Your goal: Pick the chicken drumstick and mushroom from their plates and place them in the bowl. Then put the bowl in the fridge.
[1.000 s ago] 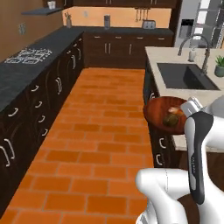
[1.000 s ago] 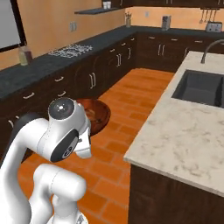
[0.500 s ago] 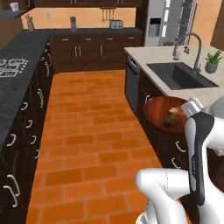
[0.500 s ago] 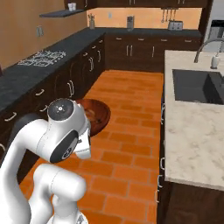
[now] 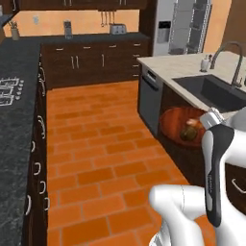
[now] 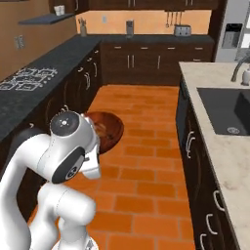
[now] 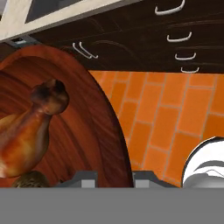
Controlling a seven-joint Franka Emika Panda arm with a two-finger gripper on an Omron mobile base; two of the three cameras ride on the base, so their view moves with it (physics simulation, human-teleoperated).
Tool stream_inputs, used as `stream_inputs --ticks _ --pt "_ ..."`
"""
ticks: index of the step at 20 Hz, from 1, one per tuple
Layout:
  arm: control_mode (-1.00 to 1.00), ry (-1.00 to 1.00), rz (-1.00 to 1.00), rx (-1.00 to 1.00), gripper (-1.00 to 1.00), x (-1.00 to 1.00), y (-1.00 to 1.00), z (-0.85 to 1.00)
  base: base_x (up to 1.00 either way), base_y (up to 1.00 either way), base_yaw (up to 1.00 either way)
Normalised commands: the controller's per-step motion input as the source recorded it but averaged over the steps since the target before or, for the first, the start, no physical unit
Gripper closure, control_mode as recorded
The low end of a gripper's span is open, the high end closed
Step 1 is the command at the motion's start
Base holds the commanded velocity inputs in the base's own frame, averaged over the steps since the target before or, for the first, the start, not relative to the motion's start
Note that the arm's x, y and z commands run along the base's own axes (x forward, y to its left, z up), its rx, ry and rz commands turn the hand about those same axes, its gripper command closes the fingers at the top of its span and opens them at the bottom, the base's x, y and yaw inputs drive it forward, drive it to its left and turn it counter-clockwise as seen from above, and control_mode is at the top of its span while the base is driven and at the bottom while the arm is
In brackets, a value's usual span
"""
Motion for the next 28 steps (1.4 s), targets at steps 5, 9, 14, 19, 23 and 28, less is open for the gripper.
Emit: stream_inputs --ticks 5,9,14,19,23,28 --pt "1.00 0.00 0.00 0.00 1.00 0.00 0.00 0.00 1.00 -0.48 0.37" --pt "1.00 0.00 0.00 0.00 1.00 0.00 0.00 0.00 1.00 -0.62 0.11" --pt "1.00 0.00 0.00 0.00 1.00 0.00 0.00 0.00 1.00 0.03 0.03" --pt "1.00 0.00 0.00 0.00 1.00 0.00 0.00 0.00 1.00 0.35 -0.01" --pt "1.00 0.00 0.00 0.00 1.00 0.00 0.00 0.00 1.00 0.40 -0.03" --pt "1.00 0.00 0.00 0.00 1.00 0.00 0.00 0.00 1.00 0.22 -0.05"
